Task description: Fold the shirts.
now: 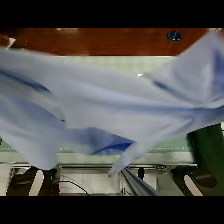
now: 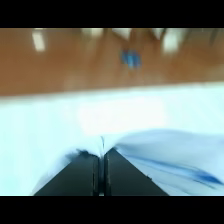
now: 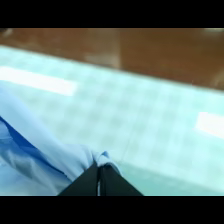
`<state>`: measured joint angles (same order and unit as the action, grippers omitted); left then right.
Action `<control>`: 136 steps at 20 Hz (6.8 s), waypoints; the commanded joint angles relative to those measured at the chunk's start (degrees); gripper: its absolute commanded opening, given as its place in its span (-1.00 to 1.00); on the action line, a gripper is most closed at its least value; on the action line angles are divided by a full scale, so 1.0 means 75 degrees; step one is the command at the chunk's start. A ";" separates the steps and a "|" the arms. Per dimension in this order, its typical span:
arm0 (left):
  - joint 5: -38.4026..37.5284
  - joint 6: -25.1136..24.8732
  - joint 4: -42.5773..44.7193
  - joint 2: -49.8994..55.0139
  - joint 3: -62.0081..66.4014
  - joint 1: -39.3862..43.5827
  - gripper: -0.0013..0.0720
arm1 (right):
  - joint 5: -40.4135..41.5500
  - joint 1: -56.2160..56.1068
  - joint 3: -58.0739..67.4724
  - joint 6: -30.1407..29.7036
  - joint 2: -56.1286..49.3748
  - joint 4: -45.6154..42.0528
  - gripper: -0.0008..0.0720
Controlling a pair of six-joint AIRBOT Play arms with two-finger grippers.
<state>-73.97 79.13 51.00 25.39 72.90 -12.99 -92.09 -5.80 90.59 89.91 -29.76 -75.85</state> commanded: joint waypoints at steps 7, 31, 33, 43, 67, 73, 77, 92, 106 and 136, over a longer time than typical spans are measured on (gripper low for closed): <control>0.3555 -0.1192 -0.1495 0.2192 -0.5304 0.1580 -0.91 | 0.3689 0.0050 -0.3934 0.0335 -0.2398 -0.0935 -0.92; 0.0583 -0.1148 0.0254 0.8588 -0.1253 -0.0370 0.42 | 0.2562 0.3220 -0.6432 -0.1361 -0.3832 0.2343 0.13; 0.0586 -0.1122 0.0254 0.8798 -0.1253 -0.0070 0.42 | 0.2565 0.3217 -0.7458 -0.1580 -0.3337 0.2955 0.13; 0.0784 -0.1000 0.0070 0.9460 -0.1087 0.1230 -0.39 | 0.3037 0.2049 -0.8717 -0.1378 -0.2856 0.3037 0.13; 0.1014 -0.1690 -0.3652 0.6373 0.1498 0.0589 -0.91 | 0.3010 0.0353 -0.0522 -0.1110 -0.4127 0.3112 -0.92; 0.1241 -0.1687 -0.3692 0.4025 0.3899 -0.0117 -0.91 | 0.2739 0.0705 0.2069 -0.0615 -0.1918 0.1040 -0.92; 0.1265 -0.1661 -0.2929 0.2384 0.4208 -0.0848 -0.91 | 0.2410 0.0705 0.2069 -0.0385 -0.0565 0.0035 -0.92; 0.1367 -0.1644 -0.1749 0.1533 -0.0557 -0.0408 -0.91 | 0.1157 0.0702 -0.2381 0.0143 -0.0149 0.0245 -0.92; 0.3969 -0.2084 -0.1979 0.8230 0.0822 0.2052 -0.85 | 0.5409 0.1440 -0.1437 -0.0090 -0.7761 0.2305 -0.81; 0.1958 -0.1378 -0.1011 0.6193 -0.5814 0.0402 -0.91 | 0.3858 0.3963 -0.7533 -0.2285 -0.4016 0.2961 0.13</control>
<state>-65.17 68.14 44.51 71.85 29.82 -13.63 -63.70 24.97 34.30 72.97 -60.01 -52.90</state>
